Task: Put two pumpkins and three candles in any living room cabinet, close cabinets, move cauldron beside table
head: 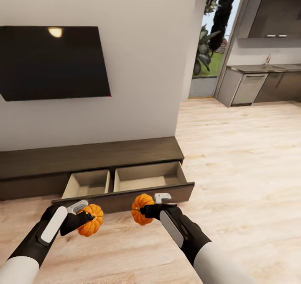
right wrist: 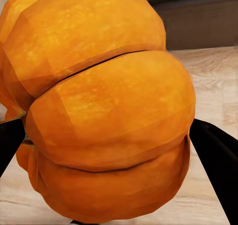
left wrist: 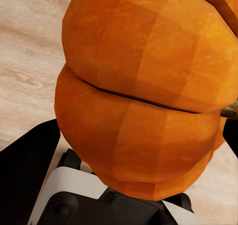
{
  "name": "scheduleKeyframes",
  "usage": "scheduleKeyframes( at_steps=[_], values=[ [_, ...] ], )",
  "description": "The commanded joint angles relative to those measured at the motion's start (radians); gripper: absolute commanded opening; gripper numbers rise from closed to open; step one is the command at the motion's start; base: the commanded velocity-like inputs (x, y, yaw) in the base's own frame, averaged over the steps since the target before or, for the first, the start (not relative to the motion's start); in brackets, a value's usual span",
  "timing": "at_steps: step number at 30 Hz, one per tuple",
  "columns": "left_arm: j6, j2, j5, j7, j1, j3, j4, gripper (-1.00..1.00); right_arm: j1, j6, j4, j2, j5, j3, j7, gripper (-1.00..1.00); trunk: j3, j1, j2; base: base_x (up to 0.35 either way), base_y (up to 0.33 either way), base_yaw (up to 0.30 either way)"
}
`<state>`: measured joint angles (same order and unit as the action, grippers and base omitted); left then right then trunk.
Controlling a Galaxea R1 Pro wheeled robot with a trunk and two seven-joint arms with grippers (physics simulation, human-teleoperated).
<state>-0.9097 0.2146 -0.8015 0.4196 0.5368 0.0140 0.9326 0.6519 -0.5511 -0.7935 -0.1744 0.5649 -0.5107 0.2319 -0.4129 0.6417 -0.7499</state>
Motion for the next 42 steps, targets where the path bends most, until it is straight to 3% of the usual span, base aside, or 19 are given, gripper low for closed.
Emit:
scheduleKeyframes(
  at_steps=[1, 18, 28, 33, 38, 42],
  values=[
    [0.000, 0.000, 0.001, 0.002, 0.000, 0.000, 0.000, -1.00, 0.000, 0.000, -0.001, 0.000, 0.001, 0.000, 0.000, -1.00, 0.000, 0.000, 0.000, 0.000, 0.000, 0.289],
    [0.000, 0.000, 0.001, 0.002, 0.000, 0.000, 0.000, -1.00, 0.000, -0.006, -0.002, 0.000, 0.012, -0.001, -0.011, -1.00, 0.006, 0.000, 0.000, 0.000, 0.000, 0.255],
    [-0.001, 0.001, 0.001, 0.001, 0.000, 0.001, 0.000, -1.00, -0.002, 0.008, -0.005, 0.000, 0.014, 0.004, -0.077, -1.00, 0.016, 0.000, 0.000, 0.000, 0.000, -0.171],
    [-0.001, 0.002, 0.001, 0.001, 0.000, 0.003, 0.001, -1.00, -0.009, 0.067, -0.005, 0.000, 0.013, 0.004, -0.085, -1.00, 0.017, 0.000, 0.000, 0.003, 0.000, -0.054],
    [-0.002, 0.002, 0.001, 0.001, 0.000, 0.003, 0.005, -1.00, -0.011, 0.074, -0.004, 0.000, 0.013, 0.004, -0.085, -1.00, 0.018, 0.000, 0.000, 0.137, 0.000, -0.226],
    [-0.029, 0.002, 0.001, 0.001, -0.009, 0.002, 0.070, -1.00, -0.012, 0.080, -0.004, 0.000, 0.013, 0.004, -0.086, -1.00, 0.018, 0.000, 0.000, 0.248, 0.000, -0.111]
  ],
)
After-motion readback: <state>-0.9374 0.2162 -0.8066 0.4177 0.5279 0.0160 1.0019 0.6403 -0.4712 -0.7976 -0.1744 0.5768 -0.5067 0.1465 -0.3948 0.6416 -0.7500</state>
